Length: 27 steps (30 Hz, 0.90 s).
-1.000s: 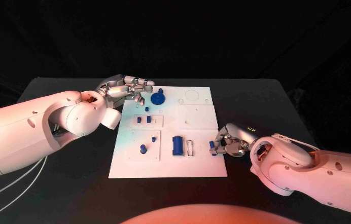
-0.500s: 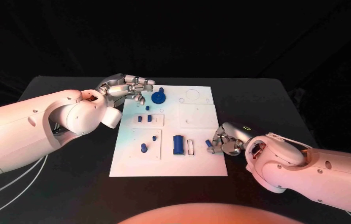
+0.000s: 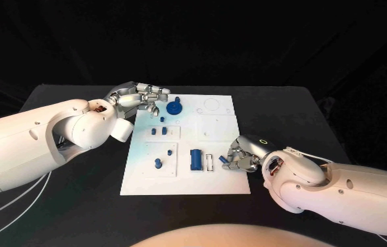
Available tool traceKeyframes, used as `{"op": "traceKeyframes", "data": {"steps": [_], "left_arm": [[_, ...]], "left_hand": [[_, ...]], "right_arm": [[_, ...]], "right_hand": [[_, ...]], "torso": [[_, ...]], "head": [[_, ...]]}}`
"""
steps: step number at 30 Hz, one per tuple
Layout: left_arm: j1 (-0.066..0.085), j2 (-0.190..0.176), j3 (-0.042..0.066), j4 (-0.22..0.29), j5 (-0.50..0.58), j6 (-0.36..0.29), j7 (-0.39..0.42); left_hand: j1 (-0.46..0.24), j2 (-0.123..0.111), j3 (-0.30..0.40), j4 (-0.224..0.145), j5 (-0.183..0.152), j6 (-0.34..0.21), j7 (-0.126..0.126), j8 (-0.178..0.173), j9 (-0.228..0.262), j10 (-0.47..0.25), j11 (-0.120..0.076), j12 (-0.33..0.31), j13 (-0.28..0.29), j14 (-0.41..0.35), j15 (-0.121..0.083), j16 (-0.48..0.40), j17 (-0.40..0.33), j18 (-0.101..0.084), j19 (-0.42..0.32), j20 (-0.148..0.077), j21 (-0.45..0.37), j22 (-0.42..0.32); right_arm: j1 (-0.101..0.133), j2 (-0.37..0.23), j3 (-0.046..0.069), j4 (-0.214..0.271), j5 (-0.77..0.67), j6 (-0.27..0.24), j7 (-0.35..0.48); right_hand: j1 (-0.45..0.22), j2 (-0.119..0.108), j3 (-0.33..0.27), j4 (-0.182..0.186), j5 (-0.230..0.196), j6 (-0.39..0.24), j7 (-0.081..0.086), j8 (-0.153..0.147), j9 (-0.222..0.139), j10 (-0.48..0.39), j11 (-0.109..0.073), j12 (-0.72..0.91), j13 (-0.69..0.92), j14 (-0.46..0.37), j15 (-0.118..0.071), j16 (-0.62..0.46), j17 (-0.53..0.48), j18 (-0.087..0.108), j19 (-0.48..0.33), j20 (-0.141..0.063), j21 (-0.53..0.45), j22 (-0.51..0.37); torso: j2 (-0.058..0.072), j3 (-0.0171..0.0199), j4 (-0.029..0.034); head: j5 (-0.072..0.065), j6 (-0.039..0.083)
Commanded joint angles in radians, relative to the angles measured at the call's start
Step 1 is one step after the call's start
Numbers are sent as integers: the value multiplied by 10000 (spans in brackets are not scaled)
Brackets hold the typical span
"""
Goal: Assemble the parts on the task board
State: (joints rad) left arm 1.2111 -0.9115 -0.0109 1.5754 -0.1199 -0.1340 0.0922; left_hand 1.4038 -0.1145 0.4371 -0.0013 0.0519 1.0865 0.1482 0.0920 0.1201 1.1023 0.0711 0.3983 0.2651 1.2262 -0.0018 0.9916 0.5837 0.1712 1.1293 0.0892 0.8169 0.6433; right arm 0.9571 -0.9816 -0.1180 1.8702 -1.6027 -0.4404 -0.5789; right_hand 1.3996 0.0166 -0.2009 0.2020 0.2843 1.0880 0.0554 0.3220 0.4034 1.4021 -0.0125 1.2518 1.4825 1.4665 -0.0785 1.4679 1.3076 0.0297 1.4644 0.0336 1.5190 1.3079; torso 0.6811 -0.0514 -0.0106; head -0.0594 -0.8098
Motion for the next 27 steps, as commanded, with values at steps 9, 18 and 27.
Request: {"op": "traceKeyframes", "data": {"steps": [9, 18, 27], "left_arm": [[4, 13, 5, 44, -14, 222, -31], [4, 12, 5, 43, -31, 234, -45], [4, 18, 5, 40, -36, 240, -56]], "left_hand": [[-112, 3, -43, -3, -8, -45, -19, -8, -14, -97, 0, 40, 17, -88, -8, -39, -15, 132, 69, -29, -48, -15], [-112, 3, -43, -3, -8, -45, -19, -8, -14, -97, 0, 40, 17, -88, -8, -39, -15, 132, 69, -29, -48, -15], [-114, 6, -45, -3, -7, -54, -19, -11, -17, -114, 0, 41, 15, -90, -7, -38, -19, 132, 71, -28, -55, -20]], "right_arm": [[-143, 205, -113, -157, -986, 1474, -1142], [-141, 110, -105, 77, -776, 900, -1414], [-65, -63, -62, 407, 259, 232, -1379]], "right_hand": [[765, 89, 416, -260, 974, -86, -46, -161, -85, -37, -102, -180, -1891, 700, -49, 30, 977, -183, 848, -27, -9, 2479], [1112, -53, 1685, -222, 1758, -44, -92, -168, -42, 37, -162, -179, -1840, 723, -89, 91, 1085, -221, 920, -87, 168, 2529], [774, -663, 3092, 34, 1954, -88, -96, -58, 136, 97, -151, -212, -1825, 726, -95, 98, 1108, -224, 925, -89, 183, 2533]], "torso": [[-1, 3, 9], [-3, 0, -1], [-2, -2, 4]], "head": [[13, -7], [36, -6], [33, 21]]}}
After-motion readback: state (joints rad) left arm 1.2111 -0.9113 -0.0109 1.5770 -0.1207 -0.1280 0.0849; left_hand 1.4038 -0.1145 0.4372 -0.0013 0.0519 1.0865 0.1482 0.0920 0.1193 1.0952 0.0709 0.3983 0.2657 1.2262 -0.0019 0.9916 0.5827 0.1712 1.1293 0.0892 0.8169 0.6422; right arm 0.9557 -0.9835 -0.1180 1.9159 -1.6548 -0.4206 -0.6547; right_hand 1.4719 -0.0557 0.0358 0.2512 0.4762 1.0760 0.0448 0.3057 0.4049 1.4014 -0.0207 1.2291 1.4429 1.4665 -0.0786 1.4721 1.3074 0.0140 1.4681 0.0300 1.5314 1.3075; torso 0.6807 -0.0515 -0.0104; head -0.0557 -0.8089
